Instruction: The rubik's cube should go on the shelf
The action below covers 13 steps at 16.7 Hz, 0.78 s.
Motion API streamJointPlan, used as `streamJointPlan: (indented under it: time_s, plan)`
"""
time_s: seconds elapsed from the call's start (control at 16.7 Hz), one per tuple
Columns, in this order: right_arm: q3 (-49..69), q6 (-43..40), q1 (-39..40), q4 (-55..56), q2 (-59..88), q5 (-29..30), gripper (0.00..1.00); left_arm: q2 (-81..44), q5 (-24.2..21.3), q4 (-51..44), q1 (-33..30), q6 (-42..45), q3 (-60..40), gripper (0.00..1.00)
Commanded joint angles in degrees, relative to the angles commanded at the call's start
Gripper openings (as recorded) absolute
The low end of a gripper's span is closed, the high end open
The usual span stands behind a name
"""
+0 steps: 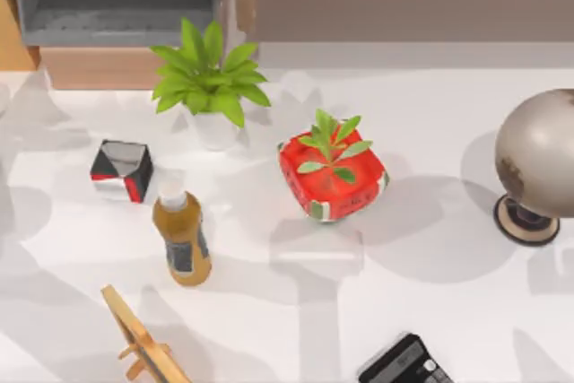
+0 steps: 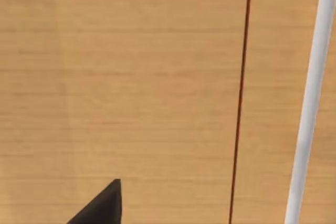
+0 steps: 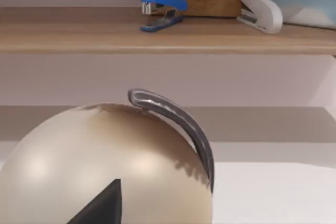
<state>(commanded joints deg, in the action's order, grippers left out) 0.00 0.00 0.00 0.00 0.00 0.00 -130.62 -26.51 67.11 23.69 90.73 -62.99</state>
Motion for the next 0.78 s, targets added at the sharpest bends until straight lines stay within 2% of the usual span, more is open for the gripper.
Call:
streamJointPlan:
  time_s: [0.36, 0.6, 0.78]
  plan:
    - [0.0, 0.0, 0.0, 0.0, 0.0, 0.0, 1.0, -2.9, 1.2, -3.0, -1.1, 0.0, -6.1, 1.0]
    - [0.0, 0.0, 0.0, 0.0, 0.0, 0.0, 1.0, -3.1, 1.3, -3.3, -1.2, 0.0, -6.6, 1.0]
    - [0.0, 0.0, 0.0, 0.0, 0.0, 0.0, 1.0, -3.1, 1.3, -3.3, -1.2, 0.0, -6.6, 0.77]
